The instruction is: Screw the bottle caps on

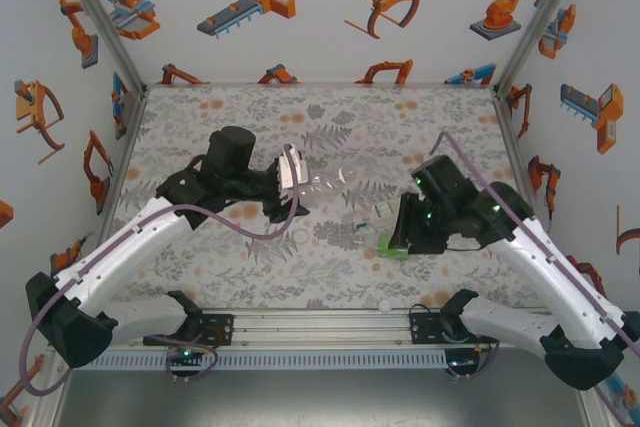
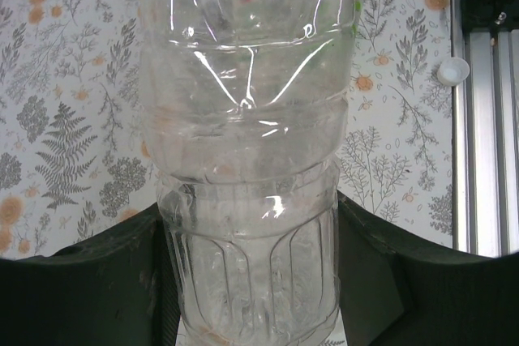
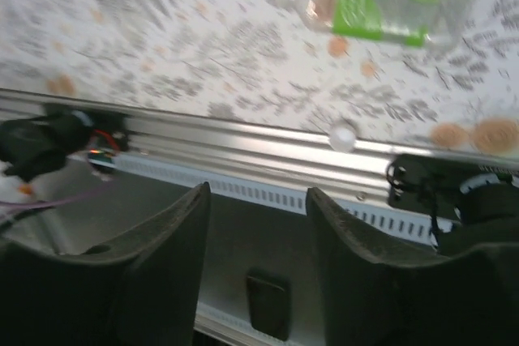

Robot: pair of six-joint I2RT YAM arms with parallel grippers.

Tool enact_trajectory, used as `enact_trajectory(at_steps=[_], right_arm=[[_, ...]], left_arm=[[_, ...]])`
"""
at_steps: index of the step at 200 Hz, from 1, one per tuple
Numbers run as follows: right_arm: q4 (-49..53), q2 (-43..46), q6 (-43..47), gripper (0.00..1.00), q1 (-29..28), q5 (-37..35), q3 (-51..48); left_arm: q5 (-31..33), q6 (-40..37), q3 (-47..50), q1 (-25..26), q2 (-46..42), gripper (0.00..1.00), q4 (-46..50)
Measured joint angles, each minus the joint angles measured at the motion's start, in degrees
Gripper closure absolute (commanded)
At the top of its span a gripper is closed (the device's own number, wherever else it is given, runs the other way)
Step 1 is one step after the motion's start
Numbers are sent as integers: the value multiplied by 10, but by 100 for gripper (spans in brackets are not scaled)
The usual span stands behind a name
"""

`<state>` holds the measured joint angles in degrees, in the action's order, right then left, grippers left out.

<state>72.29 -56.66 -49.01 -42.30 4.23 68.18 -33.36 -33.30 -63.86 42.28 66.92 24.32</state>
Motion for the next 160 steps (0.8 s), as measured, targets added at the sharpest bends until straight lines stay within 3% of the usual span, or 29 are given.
enact_trajectory(at_steps=[33,69,160], right_arm=[[-24,25,-54,64,-93,-28,-147],[-102,29,-96,64,-145,-35,-276],[-261,-19,-110,69,-161,-50,-369]], left_arm=[[-8,15,7,-9,-5,100,-14],[-12,25,7,-11,-7,100,-22],[-17,41,14,-11,-11,100,-38]])
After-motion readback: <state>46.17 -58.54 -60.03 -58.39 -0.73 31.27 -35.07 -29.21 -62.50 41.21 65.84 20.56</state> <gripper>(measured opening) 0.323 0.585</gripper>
